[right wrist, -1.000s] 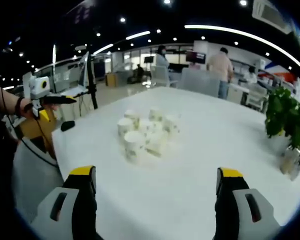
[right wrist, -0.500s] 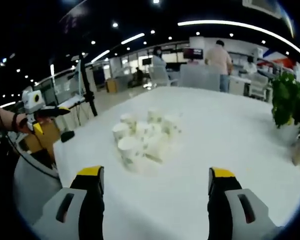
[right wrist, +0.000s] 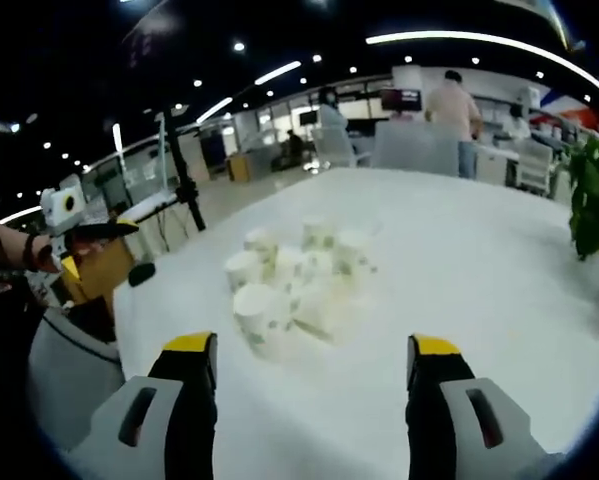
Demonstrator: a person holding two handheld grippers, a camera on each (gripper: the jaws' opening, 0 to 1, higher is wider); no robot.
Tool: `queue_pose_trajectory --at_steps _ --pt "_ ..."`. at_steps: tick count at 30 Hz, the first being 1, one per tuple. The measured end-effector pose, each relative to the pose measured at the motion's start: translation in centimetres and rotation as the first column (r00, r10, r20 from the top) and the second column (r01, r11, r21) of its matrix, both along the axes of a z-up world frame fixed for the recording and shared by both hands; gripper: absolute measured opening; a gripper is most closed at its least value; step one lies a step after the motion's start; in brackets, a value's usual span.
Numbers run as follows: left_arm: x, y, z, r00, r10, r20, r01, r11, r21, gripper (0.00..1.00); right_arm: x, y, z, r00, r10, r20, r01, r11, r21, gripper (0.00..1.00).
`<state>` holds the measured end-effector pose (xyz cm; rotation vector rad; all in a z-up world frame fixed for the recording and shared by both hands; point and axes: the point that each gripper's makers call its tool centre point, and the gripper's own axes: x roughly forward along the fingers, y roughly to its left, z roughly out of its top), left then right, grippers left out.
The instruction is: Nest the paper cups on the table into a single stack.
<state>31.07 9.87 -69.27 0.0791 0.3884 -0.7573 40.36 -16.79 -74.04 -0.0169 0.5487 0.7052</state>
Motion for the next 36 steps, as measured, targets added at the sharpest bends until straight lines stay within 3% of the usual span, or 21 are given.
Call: queue_pose_trajectory --at_steps 13,36 --pt "-0.1 0.6 -0.5 1.000 0.022 -0.014 -0.022 1.000 0.012 1.00 2.2 0.7 -0.9 1.000 0.003 -0.026 -0.002 0.999 0.040 0.68" --pt "0.0 0.6 -0.4 0.999 0.043 -0.015 -0.043 0.999 0.021 1.00 4.1 1.4 -2.2 0.996 0.006 -0.087 0.002 0.996 0.094 0.59"
